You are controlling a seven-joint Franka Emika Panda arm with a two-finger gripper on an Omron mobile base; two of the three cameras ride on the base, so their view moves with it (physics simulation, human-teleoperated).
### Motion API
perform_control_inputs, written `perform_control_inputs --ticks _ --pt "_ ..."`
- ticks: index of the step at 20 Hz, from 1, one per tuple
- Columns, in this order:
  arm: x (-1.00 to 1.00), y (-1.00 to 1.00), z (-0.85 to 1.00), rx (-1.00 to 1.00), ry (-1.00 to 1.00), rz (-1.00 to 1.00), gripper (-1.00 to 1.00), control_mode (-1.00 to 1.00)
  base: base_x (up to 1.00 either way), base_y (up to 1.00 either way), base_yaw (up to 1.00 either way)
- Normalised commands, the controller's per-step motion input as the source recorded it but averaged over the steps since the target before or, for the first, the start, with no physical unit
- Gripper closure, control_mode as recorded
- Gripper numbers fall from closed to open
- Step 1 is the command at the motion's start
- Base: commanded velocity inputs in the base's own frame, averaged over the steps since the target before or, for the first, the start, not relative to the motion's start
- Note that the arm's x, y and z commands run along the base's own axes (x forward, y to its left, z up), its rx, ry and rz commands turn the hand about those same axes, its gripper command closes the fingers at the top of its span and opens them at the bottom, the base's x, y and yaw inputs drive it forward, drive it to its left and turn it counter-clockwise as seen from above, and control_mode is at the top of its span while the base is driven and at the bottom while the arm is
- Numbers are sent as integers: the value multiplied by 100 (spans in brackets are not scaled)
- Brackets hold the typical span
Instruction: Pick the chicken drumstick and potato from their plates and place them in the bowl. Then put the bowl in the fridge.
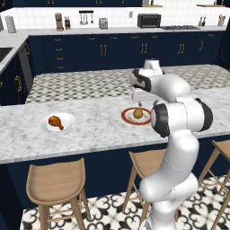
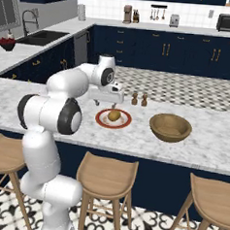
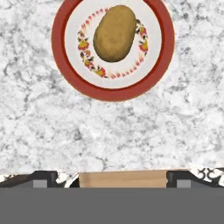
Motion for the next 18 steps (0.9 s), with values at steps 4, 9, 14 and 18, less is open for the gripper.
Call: perform_control_inputs --ticks 4,9,14,18 --pt "55 -1 -23 1 12 0 -100 -100 0 0 0" --pt "14 -6 -52 0 1 0 -100 -100 0 0 0" --pt "16 -15 -55 0 0 0 -100 -100 0 0 0" --pt "36 0 -48 0 0 0 -100 -100 0 0 0"
